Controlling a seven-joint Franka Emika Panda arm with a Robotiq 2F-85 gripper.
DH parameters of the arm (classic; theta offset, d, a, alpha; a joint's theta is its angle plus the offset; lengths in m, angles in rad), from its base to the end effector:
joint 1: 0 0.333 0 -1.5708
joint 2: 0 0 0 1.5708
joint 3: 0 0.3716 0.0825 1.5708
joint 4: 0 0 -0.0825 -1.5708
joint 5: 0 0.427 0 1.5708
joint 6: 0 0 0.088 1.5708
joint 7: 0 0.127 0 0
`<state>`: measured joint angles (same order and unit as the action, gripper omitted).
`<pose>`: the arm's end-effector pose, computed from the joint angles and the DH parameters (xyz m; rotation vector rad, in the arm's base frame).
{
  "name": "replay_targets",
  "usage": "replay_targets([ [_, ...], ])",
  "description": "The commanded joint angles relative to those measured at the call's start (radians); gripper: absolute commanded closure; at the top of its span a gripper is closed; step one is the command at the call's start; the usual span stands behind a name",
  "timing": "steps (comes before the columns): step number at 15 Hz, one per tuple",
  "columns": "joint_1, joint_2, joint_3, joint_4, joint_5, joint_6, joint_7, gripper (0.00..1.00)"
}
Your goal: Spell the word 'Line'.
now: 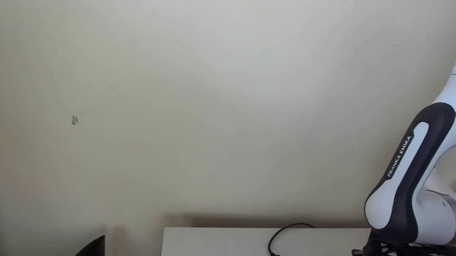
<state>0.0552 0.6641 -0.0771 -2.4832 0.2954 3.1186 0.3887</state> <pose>0.4549 -0.0422 0.0200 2.9119 -1.0469 -0.0173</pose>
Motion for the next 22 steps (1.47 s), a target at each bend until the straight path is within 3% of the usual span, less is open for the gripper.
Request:
replay_targets([
  [1, 0.038, -0.017, -0.03, -0.012, -0.003, -0.032, -0.01, 1.0],
  [22, -0.04, 0.035, -0.011, 0.037, 0.011, -0.022, -0.013, 1.0],
])
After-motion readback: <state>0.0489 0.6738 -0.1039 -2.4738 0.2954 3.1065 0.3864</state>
